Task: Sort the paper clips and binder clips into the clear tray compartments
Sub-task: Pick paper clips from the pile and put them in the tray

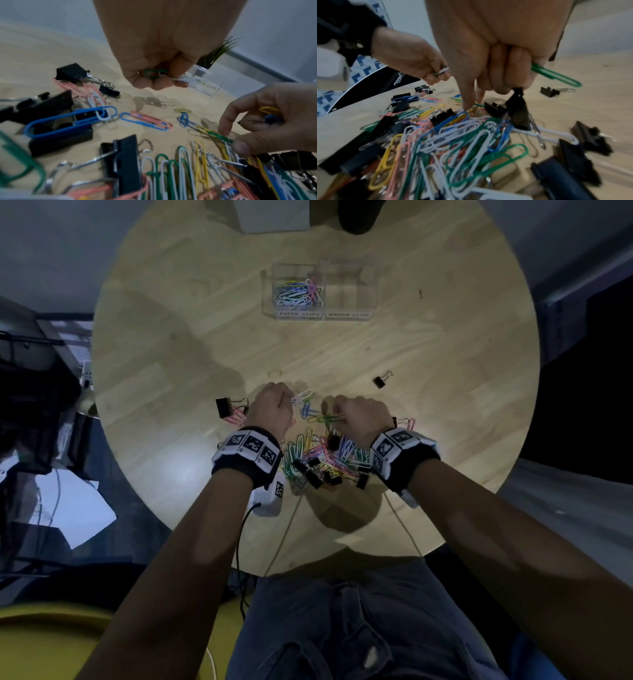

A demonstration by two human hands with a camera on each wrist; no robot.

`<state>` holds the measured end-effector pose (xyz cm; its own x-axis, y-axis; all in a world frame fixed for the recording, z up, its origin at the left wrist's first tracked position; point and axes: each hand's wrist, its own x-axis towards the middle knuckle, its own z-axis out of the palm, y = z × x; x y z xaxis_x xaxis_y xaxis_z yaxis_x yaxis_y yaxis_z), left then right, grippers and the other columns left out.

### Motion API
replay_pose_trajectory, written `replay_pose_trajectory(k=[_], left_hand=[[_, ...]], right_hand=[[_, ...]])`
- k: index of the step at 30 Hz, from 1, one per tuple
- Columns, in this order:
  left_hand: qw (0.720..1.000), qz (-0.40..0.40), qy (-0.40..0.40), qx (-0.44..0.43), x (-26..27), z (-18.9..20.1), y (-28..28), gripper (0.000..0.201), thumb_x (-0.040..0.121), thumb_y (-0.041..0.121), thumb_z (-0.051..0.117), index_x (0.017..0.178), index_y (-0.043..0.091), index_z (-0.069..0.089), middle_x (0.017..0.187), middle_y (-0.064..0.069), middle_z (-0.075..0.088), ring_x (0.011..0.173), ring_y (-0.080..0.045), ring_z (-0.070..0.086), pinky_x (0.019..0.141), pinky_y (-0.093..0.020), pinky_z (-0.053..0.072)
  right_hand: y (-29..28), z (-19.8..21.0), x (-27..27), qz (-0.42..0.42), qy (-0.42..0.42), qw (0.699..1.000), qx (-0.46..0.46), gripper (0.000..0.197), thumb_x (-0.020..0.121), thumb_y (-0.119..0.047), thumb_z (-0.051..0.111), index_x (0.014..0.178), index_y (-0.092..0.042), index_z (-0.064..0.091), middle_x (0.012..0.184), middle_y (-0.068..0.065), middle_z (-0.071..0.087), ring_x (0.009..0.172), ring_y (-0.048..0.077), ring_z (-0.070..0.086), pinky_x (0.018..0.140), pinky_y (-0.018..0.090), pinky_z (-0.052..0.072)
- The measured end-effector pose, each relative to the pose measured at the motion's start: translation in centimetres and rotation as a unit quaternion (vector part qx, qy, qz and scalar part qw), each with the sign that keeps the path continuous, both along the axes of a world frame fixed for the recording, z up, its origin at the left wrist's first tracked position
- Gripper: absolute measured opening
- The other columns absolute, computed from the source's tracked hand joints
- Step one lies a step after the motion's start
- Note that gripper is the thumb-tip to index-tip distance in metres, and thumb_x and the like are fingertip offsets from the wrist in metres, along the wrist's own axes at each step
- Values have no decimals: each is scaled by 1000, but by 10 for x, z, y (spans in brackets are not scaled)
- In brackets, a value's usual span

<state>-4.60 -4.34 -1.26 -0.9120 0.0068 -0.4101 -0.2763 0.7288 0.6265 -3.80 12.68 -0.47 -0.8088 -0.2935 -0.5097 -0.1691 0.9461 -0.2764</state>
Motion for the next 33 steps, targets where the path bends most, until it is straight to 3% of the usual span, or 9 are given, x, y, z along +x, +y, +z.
replay_pose_trajectory(k=[3,7,11,15,19,22,25,29,33], left_hand=[[998,-25,-41,-29,-5,-2,4,20,92,21,39,83,6,49,86,-10,47,83,-30,52,67,-30,31],[988,-81,-19,-126,-3,-4,12,39,83,43,56,100,9,51,97,-4,51,86,-23,53,74,-35,43],[977,-117,17,-179,1,-10,17,33,87,34,58,102,5,52,105,-13,59,94,-31,58,80,-41,48],[983,-108,25,-150,1,-12,14,20,90,20,55,102,3,57,110,-15,55,101,-31,55,88,-42,46],[985,-115,9,-128,1,-12,11,26,92,22,50,107,1,55,113,-16,52,104,-32,53,89,-41,45],[985,-125,-8,-118,-1,-7,9,22,94,22,48,103,3,55,103,-16,61,98,-32,56,75,-35,41],[988,-125,-8,-91,-6,-1,2,20,94,17,46,108,4,53,100,-20,63,95,-33,57,73,-36,40],[993,-91,59,-56,-18,16,-13,20,95,16,44,107,3,52,96,-20,63,88,-33,58,70,-39,43],[989,-21,139,-43,-55,32,-25,17,95,12,43,97,-1,54,89,-22,61,80,-34,56,66,-38,40]], right_hand=[[-10,0,-4,13,-11,999,50,24,91,-16,54,113,-6,52,104,13,66,90,32,64,68,32,45],[-10,6,-9,-7,-77,996,45,20,89,-23,58,103,-10,52,97,9,62,79,29,57,66,29,42],[0,9,-12,-94,-86,992,8,25,88,-26,59,98,-3,58,101,14,66,89,31,63,72,34,50],[9,27,-43,-190,-33,976,-99,12,83,-19,61,89,-9,60,100,13,66,91,30,62,81,38,53],[-5,58,-107,-160,37,977,-137,9,79,-12,62,80,-3,61,93,20,64,85,31,59,77,37,49],[-28,73,-154,-110,71,984,-124,17,81,-11,60,67,-12,50,83,16,57,85,32,60,73,35,47],[-50,68,-188,-71,76,991,-86,8,87,-4,51,81,-3,58,103,22,64,95,36,61,74,37,48],[-71,53,-209,-31,19,999,-36,29,92,1,43,115,6,61,124,24,60,109,38,59,93,42,50],[-66,53,-208,-84,8,986,-147,34,92,3,42,123,6,56,133,21,54,122,34,52,97,33,44]])
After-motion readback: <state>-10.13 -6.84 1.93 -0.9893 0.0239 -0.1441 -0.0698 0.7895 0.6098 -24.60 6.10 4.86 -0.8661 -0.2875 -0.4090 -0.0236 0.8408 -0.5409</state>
